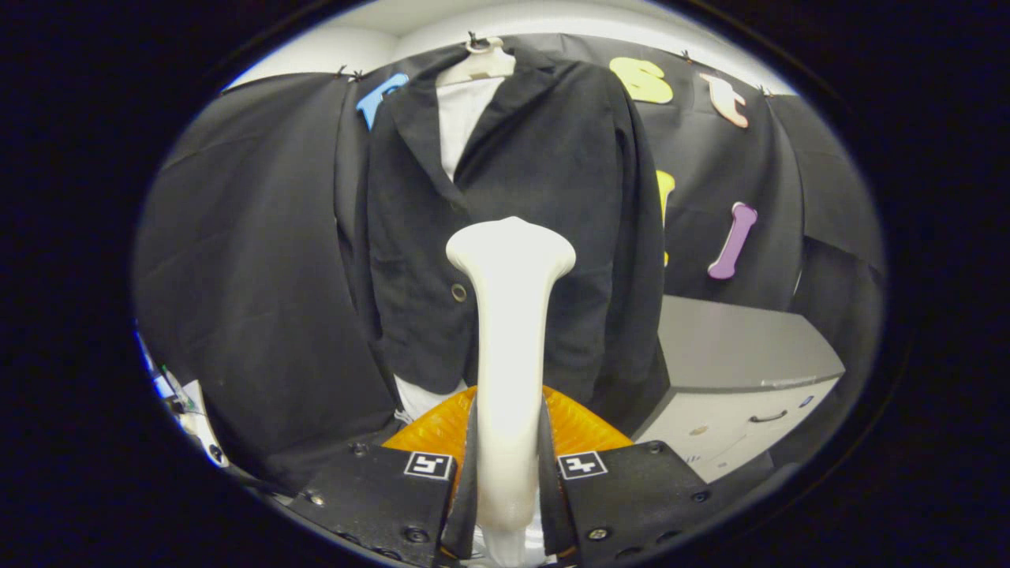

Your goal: Iron the clothes twice with a garment steamer, once on the left side and once on the right side.

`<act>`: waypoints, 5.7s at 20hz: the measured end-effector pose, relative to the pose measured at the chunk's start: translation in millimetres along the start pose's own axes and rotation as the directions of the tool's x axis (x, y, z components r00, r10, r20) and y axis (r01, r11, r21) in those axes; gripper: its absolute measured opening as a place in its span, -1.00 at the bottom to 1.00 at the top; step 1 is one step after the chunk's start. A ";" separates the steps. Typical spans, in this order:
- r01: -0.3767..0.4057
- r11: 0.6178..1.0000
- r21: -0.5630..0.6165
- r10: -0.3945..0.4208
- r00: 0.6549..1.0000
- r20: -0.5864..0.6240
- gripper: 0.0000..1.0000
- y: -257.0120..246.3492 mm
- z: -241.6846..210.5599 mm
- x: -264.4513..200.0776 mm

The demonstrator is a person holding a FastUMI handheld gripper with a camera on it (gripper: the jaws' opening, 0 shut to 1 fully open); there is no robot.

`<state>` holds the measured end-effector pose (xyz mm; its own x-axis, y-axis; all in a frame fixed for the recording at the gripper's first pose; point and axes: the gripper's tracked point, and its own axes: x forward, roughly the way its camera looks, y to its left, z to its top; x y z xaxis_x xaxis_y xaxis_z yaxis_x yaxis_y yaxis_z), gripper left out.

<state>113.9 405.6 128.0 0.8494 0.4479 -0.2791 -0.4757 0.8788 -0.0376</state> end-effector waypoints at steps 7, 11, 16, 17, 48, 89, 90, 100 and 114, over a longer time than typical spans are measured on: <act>-0.065 0.997 -0.048 0.072 0.983 0.169 -0.29 70.1 101.7 -15.2; -0.077 0.994 -0.082 0.093 0.972 0.215 -0.29 113.1 134.2 -8.4; -0.092 0.991 -0.095 0.112 0.966 0.235 -0.30 149.9 158.7 11.0; -0.089 0.992 -0.091 0.109 0.966 0.236 -0.30 152.2 162.4 15.7; -0.062 0.988 -0.145 0.056 0.997 -0.049 -0.29 128.8 14.4 84.0; 0.201 0.972 0.122 -0.174 0.963 -0.207 -0.29 -208.0 -144.6 -98.7; 0.214 0.968 0.130 -0.185 0.960 -0.208 -0.29 -223.2 -149.5 -108.2; 0.305 0.923 0.236 -0.257 0.942 -0.215 -0.29 -341.6 -212.4 -192.9; 0.332 0.906 0.261 -0.276 0.933 -0.229 -0.29 -380.8 -229.8 -220.9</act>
<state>54.9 -65.9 -16.5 0.8720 0.1377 -0.4698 -0.0895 0.9883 0.1235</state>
